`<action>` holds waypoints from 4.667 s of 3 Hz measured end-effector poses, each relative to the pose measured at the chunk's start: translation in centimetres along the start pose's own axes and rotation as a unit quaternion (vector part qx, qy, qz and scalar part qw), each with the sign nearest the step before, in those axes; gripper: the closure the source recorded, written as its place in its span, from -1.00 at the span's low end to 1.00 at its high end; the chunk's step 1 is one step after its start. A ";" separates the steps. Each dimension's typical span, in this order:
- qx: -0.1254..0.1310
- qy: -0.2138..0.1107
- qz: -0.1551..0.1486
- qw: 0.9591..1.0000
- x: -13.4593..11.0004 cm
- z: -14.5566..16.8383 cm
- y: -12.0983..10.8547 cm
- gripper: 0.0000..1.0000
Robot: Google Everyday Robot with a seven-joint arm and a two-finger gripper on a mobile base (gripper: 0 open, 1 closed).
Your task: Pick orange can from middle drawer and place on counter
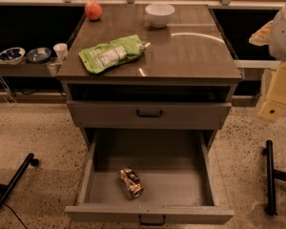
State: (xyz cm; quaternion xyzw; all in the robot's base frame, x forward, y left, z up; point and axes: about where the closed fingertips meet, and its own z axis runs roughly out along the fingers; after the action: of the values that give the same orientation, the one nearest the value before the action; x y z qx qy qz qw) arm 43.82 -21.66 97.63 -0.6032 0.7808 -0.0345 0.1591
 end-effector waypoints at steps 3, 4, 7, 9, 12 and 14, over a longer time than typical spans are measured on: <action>0.113 0.014 -0.048 0.992 -1.0 -6.7 -2.0 -1.00; 0.077 -0.014 -0.047 0.996 -3.0 -2.5 -1.7 -1.00; -0.053 -0.161 -0.044 0.985 -14.6 18.3 7.3 -1.00; -0.079 -0.240 0.018 0.967 -15.6 28.8 10.3 -1.00; -0.041 -0.237 0.021 0.970 -8.6 39.2 10.7 -1.00; -0.018 -0.270 0.016 0.962 -5.7 47.8 10.5 -1.00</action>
Offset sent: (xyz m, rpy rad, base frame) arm 0.0049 -0.0047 0.1746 -0.2403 -0.5175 0.1046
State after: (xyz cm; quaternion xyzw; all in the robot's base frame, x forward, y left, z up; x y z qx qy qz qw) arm 49.18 -6.82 50.92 -0.5805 0.7186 0.1462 0.3539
